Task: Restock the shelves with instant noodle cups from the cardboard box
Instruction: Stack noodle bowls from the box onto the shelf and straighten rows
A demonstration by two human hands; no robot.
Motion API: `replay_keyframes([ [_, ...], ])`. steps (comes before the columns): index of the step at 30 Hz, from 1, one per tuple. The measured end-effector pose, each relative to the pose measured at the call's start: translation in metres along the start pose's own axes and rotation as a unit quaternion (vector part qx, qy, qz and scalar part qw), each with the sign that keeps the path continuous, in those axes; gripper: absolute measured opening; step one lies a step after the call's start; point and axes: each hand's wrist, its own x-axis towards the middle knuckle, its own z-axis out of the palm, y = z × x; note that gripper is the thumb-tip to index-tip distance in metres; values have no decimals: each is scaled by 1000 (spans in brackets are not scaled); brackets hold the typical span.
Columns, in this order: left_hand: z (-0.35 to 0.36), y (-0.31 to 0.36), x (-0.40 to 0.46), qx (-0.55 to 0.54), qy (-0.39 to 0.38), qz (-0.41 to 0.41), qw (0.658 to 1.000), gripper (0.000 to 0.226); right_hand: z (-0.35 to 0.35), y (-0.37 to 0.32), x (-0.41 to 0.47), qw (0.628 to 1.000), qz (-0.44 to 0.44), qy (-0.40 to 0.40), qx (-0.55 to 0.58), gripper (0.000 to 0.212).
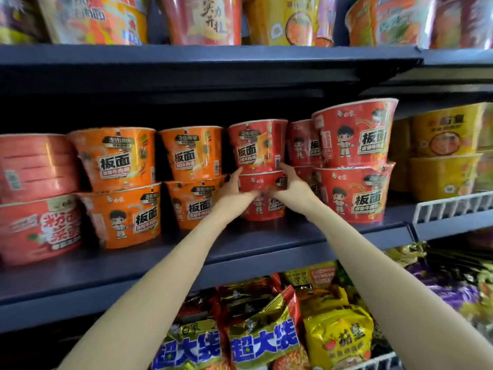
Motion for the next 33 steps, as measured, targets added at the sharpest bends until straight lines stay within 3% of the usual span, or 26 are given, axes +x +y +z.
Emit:
replay_keyframes([
  [8,-21,-3,-38,-8,21,107,994,61,-24,-1,-62,997,-36,66,-17,80],
  [15,-12,3,-44,6,81,106,991,49,-30,2,-77,996,-39,80,-14,67],
  [20,-12,5,-44,3,87,102,991,43,-20,-2,-87,996,-43,78,24,71],
  [25,-14,14,-47,8,61,108,992,56,-25,-3,-90,989,-68,129,-36,64],
  [29,-29,27,-25,-113,88,53,988,55,-36,-21,-81,962,-139,207,-110,55],
  [33,-28,41,-7,-230,6,40,972,50,-35,-44,-57,974,-127,145,-120,63],
])
